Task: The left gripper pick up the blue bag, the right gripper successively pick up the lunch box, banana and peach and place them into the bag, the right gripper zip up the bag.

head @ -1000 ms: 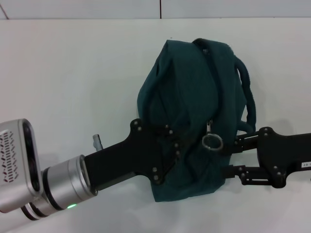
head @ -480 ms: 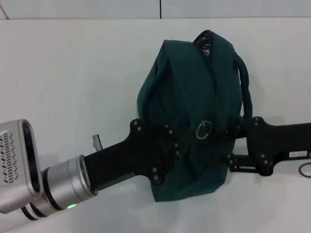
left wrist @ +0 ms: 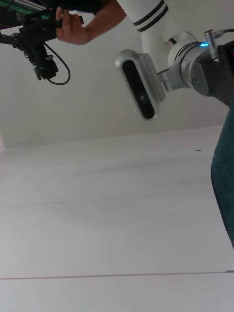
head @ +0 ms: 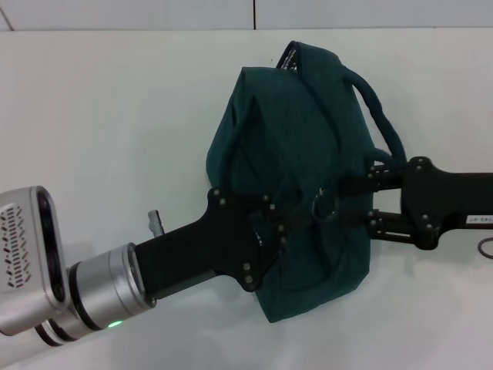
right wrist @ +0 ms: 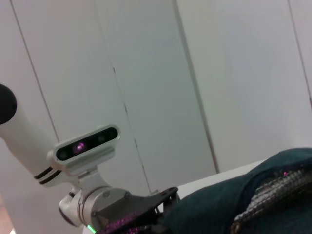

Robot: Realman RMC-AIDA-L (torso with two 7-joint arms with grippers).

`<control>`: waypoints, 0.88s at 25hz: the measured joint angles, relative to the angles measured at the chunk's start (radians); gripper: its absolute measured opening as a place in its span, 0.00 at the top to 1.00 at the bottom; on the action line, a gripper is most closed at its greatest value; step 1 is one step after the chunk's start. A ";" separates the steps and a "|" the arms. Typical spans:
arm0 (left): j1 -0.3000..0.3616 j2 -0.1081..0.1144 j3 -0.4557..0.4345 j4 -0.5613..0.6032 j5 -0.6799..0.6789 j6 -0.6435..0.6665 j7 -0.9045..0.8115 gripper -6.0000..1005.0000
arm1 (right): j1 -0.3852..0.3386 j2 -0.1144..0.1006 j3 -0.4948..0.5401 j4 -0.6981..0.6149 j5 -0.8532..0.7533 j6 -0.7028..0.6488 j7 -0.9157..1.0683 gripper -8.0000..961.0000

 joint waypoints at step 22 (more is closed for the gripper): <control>-0.017 0.000 -0.014 0.000 -0.003 -0.017 0.000 0.94 | 0.017 0.004 -0.085 0.004 0.017 0.046 -0.035 0.53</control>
